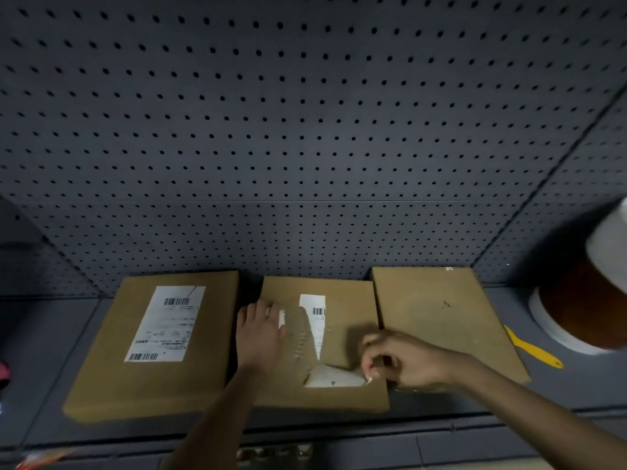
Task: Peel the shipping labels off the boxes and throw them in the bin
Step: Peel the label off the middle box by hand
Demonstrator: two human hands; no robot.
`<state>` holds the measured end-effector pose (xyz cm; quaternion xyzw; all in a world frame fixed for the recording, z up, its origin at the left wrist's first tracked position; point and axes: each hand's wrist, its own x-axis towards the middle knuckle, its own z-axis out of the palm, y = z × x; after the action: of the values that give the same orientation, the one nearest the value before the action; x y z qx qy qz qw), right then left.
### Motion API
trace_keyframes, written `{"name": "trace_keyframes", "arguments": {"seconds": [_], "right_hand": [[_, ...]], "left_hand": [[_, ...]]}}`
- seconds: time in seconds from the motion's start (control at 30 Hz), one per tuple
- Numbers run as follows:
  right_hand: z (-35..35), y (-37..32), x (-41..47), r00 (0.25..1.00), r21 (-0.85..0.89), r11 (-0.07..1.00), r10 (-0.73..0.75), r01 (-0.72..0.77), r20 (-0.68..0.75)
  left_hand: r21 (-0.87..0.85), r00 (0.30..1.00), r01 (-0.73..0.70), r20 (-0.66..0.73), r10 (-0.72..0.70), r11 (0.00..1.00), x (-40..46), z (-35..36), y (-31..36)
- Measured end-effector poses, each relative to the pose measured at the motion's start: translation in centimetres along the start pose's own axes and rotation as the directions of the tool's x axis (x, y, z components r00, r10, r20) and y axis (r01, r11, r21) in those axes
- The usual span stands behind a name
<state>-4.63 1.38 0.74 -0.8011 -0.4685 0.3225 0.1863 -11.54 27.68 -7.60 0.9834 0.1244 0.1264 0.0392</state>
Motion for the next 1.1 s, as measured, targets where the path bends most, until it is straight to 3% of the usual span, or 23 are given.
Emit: {"name": "trace_keyframes", "arguments": {"seconds": [0.1,0.17,0.27,0.4,0.6,0.73,0.9,1.1], "right_hand": [[-0.8,0.1,-1.2,0.995,-0.006,0.998,0.058,-0.058,-0.078],[-1.4,0.0,-1.3,0.979,0.036,0.997,0.069,-0.064,-0.19],[-2.2,-0.5,-0.6,0.939,0.053,0.997,0.074,-0.06,-0.337],[-2.5,-1.3,2.2,0.855,0.041,0.997,0.08,-0.069,-0.513],[-2.1,-2.6,5.1,0.837,0.17,0.985,0.064,0.035,-0.543],[-1.7,-2.5,5.7,0.857,0.136,0.989,0.026,0.052,-0.515],[-2.2,-1.5,5.8,0.845,0.161,0.987,0.066,0.024,-0.53],[-2.0,1.1,7.2,0.872,0.066,0.997,0.077,-0.051,-0.483]], "left_hand": [[-0.046,0.998,0.029,0.055,-0.027,0.999,0.2,-0.1,0.2],[-0.2,0.999,0.002,0.044,0.007,0.98,0.3,-0.7,0.6],[-0.507,0.988,-0.108,0.038,0.147,0.855,0.4,-3.0,2.2],[-0.705,0.966,-0.126,0.074,0.249,0.698,0.2,-6.0,5.3],[-0.673,0.996,-0.007,0.062,0.065,0.74,0.5,-5.2,5.2],[-0.632,0.999,-0.025,0.022,0.05,0.775,0.8,-4.4,3.3],[-0.622,0.985,0.145,0.015,-0.173,0.769,1.6,-4.0,1.8],[-0.459,0.985,0.17,0.074,-0.154,0.872,0.7,-1.5,0.1]]}}
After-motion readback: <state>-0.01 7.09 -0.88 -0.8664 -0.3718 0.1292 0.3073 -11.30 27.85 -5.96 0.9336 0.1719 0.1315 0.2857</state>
